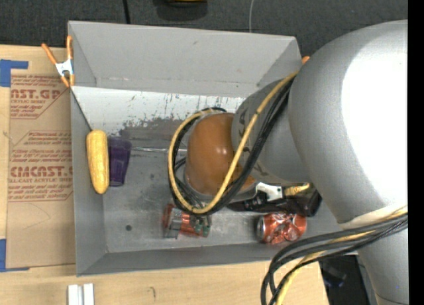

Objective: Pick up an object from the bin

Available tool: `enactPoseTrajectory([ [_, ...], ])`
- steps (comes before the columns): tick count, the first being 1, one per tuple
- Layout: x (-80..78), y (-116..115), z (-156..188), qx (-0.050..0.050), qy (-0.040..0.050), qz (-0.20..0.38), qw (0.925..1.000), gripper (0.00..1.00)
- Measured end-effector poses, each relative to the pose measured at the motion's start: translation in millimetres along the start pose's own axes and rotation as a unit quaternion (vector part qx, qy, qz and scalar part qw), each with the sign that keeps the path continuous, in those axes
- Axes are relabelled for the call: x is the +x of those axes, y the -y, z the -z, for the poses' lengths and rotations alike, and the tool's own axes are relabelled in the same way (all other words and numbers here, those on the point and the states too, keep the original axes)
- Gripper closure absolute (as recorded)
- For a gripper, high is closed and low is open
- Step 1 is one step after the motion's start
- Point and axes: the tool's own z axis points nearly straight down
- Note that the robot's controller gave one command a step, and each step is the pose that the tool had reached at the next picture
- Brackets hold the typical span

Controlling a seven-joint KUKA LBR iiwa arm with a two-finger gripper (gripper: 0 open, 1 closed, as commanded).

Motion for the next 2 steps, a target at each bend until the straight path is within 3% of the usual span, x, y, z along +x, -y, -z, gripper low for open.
enactPoseTrajectory([
  [2,0.2,-0.1,0.7,0.0,0.0,0.0,1.0,1.0],
])
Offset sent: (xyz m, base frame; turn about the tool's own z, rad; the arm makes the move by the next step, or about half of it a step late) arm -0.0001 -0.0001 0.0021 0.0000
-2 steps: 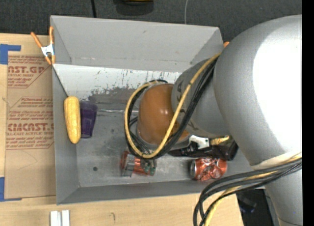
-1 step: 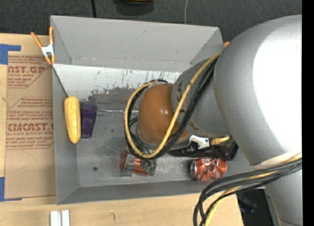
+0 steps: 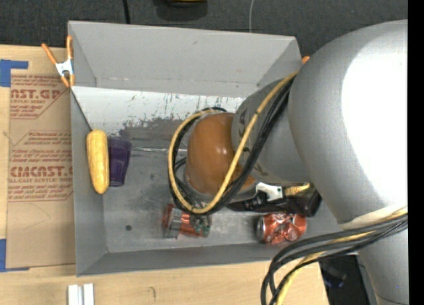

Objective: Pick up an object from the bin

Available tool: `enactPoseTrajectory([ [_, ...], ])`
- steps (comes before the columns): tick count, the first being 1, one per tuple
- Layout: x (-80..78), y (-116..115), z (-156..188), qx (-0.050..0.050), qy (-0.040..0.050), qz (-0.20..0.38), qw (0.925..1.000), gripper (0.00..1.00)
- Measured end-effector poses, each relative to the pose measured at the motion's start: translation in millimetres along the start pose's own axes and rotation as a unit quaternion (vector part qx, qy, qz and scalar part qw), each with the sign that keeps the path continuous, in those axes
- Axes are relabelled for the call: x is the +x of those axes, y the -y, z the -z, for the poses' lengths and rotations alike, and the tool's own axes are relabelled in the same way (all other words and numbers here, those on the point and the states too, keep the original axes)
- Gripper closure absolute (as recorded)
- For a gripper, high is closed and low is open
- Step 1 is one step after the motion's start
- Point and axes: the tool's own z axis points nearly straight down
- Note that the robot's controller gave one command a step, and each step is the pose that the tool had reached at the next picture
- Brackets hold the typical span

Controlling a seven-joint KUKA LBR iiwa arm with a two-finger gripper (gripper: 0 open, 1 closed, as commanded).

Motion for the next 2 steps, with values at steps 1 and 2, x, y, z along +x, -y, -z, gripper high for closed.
enactPoseTrajectory([
  [1,1.7,0.6,4.8,0.001,-0.0031,0.0,1.0,1.0],
  [2,3.1,1.0,25.9,0.002,-0.0051,0.0,1.0,1.0],
])
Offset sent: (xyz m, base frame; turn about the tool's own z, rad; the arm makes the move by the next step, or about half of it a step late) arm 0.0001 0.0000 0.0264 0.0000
